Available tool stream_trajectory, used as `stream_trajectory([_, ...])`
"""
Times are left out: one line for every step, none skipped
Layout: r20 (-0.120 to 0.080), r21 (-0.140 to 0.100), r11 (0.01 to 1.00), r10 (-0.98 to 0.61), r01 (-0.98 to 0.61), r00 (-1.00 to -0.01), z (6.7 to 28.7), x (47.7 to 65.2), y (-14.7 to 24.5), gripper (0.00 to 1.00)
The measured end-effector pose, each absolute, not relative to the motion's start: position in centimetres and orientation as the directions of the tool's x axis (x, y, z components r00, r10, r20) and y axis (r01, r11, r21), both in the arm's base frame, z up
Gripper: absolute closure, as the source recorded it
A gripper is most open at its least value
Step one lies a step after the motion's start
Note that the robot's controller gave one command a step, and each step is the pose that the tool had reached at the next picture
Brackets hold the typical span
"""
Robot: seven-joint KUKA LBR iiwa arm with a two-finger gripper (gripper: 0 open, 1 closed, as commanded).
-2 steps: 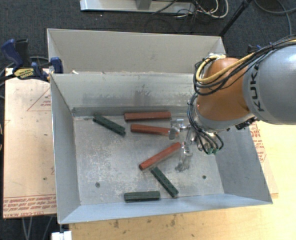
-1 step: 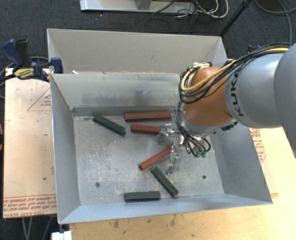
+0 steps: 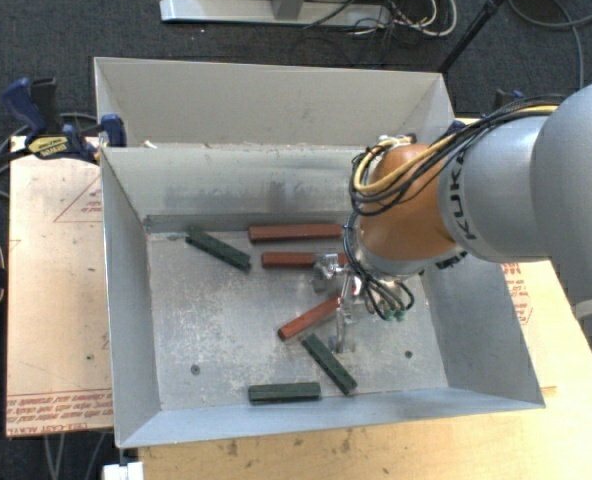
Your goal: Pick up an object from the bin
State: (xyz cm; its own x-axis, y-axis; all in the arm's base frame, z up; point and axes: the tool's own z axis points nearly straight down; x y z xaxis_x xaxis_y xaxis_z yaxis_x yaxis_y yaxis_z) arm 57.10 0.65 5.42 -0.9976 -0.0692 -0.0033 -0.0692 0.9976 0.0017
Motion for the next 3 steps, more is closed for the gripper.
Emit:
stream_trajectory([-0.003,0.001,0.997,-0.073,-0.073,-0.997,7.8,57.1,0.6,0.0])
stream_trajectory([-0.005,0.0,0.991,-0.137,-0.137,-0.991,7.2,55.0,2.5,0.0])
stream_trajectory([-0.002,0.001,0.997,-0.073,-0.073,-0.997,7.8,57.1,0.6,1.0])
